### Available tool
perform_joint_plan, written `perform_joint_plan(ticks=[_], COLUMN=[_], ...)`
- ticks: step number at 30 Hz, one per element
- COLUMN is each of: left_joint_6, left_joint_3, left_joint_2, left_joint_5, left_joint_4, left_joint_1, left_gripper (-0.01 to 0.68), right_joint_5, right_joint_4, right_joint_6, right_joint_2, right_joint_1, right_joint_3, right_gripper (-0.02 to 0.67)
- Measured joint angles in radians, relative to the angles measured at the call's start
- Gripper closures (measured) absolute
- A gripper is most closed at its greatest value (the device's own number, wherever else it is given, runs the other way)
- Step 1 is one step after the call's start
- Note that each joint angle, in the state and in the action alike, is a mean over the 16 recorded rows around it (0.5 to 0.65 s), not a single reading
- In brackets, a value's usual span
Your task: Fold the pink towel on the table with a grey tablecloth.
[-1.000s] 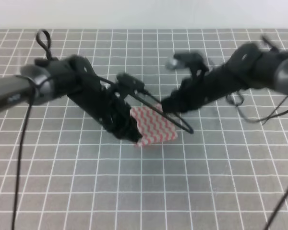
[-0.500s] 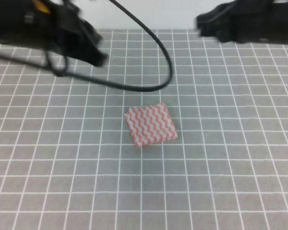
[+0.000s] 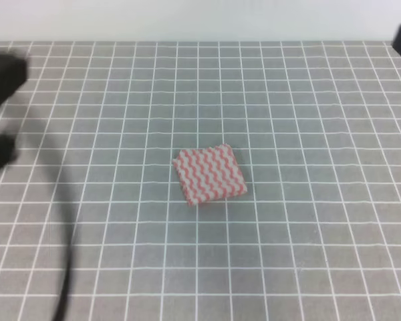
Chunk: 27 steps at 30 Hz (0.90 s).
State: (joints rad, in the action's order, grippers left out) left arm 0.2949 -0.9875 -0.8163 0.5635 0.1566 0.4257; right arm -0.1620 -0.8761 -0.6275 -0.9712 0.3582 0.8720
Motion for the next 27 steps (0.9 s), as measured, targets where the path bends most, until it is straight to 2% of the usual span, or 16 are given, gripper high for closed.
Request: perform_joint_plan(ticks=[6,12,18,27], left_joint_6=[-0.087,-0.155,-0.189,-0.188], left_joint_3=[0.153,0.251,0.288,0.295], left_joint_2=[0.217,0.376,0.459,0.477], left_joint_5=[0.082,0.229,0.41,0.635], left_joint_4=[-0.029,-0.054,-0.061,-0.058], left_joint_1=[0.0,0.0,0.0,0.0], left_gripper=[0.673,0.673,0.673,0.673], right_joint_5=[-0.016,-0.055,-0.097,-0.174], right_joint_4=[-0.006,-0.005,-0.001,0.003], right_joint_6=[0.001,0.0,-0.001,-0.002], right_joint_2=[0.142,0.258,0.336,0.372], right_joint_1=[0.0,0.0,0.0,0.0], right_joint_3=[-0.103,-0.184,-0.236,-0.258], right_gripper=[0.665,0.665,0.665,0.665])
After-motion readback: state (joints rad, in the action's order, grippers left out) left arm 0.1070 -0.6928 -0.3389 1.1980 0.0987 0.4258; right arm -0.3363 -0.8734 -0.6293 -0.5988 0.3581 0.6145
